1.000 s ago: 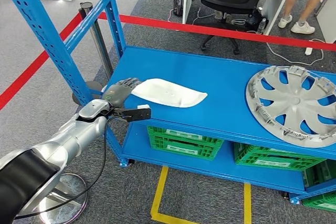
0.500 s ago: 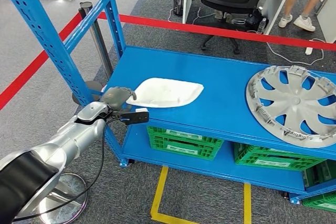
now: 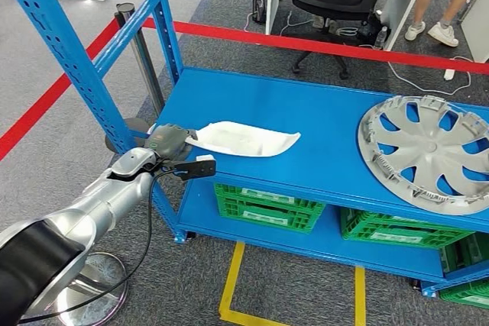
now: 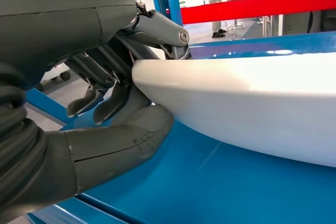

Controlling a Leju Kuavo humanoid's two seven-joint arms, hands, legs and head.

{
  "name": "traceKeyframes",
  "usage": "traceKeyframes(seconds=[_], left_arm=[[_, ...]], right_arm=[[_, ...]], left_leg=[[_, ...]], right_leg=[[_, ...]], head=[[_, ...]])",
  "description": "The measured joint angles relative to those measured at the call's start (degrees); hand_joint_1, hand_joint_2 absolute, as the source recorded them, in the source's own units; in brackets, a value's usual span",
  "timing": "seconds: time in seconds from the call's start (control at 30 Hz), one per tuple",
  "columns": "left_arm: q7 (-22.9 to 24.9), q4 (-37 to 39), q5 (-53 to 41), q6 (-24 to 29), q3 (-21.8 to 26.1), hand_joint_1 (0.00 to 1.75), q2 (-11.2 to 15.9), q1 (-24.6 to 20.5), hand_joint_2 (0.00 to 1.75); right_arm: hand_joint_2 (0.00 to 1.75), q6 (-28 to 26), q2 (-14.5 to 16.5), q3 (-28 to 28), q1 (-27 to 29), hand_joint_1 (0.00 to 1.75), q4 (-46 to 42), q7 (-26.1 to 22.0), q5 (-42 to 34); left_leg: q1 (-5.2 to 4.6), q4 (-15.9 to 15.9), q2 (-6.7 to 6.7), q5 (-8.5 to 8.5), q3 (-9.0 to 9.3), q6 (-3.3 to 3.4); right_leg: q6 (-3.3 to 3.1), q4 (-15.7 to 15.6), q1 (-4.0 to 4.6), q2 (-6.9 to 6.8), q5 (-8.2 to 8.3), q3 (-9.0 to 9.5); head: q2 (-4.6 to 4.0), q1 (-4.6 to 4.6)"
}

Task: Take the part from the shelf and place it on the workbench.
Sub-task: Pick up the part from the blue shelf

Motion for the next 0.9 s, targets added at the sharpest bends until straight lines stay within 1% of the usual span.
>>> traceKeyframes(seconds=[0.67,0.77,0.9], left_arm=[[-0.41,0.00,-1.47,0.34,0.34,1.75,0.02,-0.01,1.75],[-1.44,0.00,-1.67,1.78,0.68,1.75,0.01,-0.02,1.75],[-4.88,-0.15,-0.94,6.72,2.15,1.75,-0.08,0.04,1.75]], right_arm=[[1.75,0.07,0.00,0.00,-0.03,0.00,0.00,-0.03,-0.11],[1.75,0.02,0.00,0.00,-0.01,0.00,0.00,-0.11,-0.33],[1.75,-0.14,0.00,-0.02,0.10,0.00,0.00,-0.26,-0.90]], left_leg=[[0.00,0.00,0.00,0.00,0.00,0.00],[0.00,0.00,0.00,0.00,0.00,0.00],[0.00,0.00,0.00,0.00,0.00,0.00]], right_leg=[[0.00,0.00,0.00,0.00,0.00,0.00],[0.00,0.00,0.00,0.00,0.00,-0.01],[0.00,0.00,0.00,0.01,0.00,-0.03]], head=[[0.00,0.00],[0.00,0.00],[0.00,-0.01]])
